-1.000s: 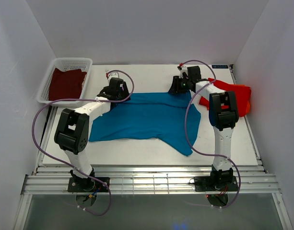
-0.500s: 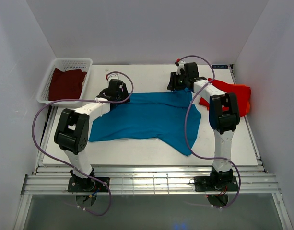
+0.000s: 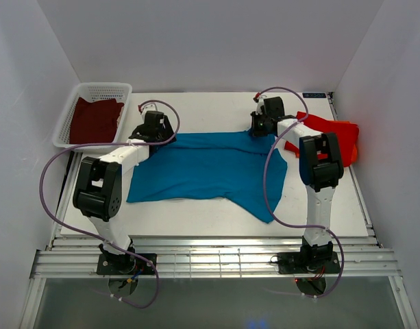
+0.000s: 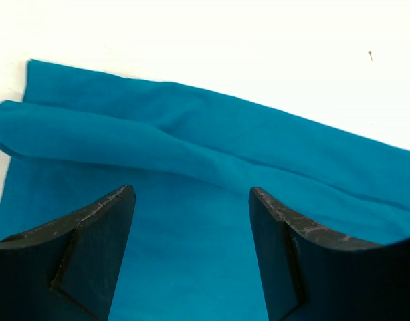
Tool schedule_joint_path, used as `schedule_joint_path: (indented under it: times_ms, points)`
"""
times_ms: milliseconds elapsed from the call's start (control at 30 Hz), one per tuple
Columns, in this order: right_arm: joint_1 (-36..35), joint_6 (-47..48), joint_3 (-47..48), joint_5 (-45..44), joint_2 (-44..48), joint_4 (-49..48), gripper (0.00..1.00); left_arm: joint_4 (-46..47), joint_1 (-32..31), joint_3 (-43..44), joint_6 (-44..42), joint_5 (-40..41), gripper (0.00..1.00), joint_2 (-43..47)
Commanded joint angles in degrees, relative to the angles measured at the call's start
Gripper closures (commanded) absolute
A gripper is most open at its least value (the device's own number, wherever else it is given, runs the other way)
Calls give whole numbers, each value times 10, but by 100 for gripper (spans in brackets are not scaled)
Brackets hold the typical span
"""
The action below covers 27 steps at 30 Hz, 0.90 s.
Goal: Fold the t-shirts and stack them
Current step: Fold the tshirt
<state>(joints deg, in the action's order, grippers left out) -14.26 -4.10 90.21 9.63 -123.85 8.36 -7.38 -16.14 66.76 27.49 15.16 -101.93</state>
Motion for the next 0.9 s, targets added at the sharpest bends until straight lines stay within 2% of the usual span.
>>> schedule_joint_path:
  times_ms: [0, 600, 800, 867]
  points:
    - [4, -4, 8, -21, 22, -13, 91, 17, 10, -11, 5, -6, 21, 57]
    - [22, -29, 29, -86, -15, 71, 92, 12, 23, -24, -1, 15, 21, 80]
    - [27, -24, 33, -89, 4, 68, 91, 15, 26, -23, -2, 14, 21, 85]
    - [27, -9, 29, -62, 24, 37, 90, 16, 27, -23, -2, 9, 20, 82]
